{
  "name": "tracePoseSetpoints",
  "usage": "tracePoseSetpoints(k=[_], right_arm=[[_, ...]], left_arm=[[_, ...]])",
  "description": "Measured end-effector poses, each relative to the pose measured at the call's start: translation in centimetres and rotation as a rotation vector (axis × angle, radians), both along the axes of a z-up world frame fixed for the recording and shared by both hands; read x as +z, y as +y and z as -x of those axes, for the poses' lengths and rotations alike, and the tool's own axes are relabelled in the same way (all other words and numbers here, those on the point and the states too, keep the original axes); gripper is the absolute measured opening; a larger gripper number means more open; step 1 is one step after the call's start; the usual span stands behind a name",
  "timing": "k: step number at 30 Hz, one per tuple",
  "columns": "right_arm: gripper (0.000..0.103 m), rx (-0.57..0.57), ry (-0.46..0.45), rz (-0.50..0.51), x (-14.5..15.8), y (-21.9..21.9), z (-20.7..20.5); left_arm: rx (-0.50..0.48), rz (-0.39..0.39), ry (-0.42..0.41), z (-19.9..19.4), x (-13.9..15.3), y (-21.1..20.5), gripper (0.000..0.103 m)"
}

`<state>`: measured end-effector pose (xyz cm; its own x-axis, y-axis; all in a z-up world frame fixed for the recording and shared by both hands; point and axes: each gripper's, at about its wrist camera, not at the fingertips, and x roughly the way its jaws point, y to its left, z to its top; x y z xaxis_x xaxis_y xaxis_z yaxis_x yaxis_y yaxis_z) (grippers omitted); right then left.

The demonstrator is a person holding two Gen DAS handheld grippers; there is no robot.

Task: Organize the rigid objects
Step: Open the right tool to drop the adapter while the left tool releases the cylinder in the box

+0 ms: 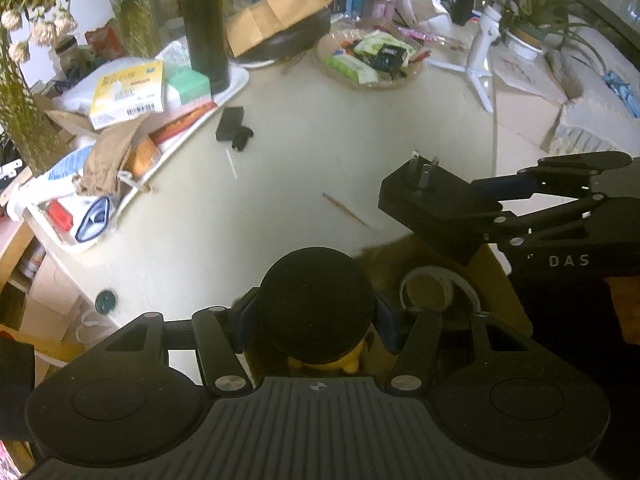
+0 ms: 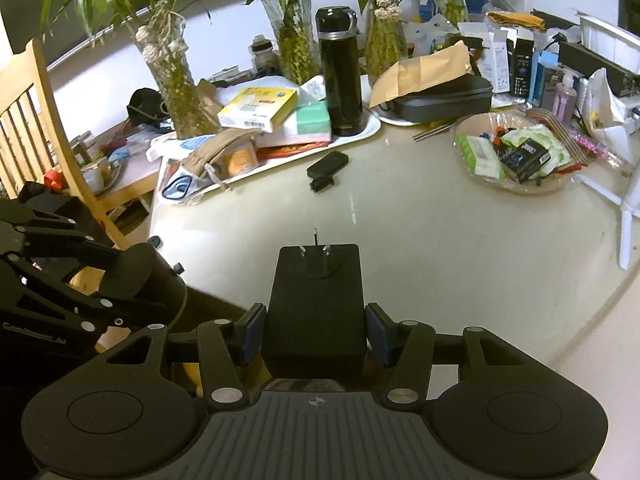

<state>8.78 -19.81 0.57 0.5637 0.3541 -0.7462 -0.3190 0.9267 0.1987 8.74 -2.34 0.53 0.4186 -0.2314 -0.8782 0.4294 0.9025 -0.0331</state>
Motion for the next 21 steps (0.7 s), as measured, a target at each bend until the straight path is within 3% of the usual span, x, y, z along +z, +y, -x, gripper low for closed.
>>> tracePoseSetpoints(k=[9,16,18,19,21], right_arm=[[0.056,0.015,0.028,-0.020,-0.6,0.3,2.3],[0.056,0.010,0.039,-0.027,-0.9,0.1,3.1],[0.056,0.009,0.043,-0.028,-1.1,0.0,3.2],[0.056,0.008,0.046,-0.028,-1.2,-0.1,3.2],[0.056,0.006,0.051,-0.029,-1.4,-0.1,3.2]], left_arm=[[-0.008,-0.017,0.047,1.7,-1.7,0.1,0.057],[0.003,-0.001,0.019,2.5,-1.8,0.7,0.058],[0.000,0.007,0.005,2.8,-1.4,0.9,0.063],[0.004,0.005,-0.003,2.9,-1.3,1.0,0.072],[0.018,-0.016,-0.017,3.0,-1.3,0.9,0.075]])
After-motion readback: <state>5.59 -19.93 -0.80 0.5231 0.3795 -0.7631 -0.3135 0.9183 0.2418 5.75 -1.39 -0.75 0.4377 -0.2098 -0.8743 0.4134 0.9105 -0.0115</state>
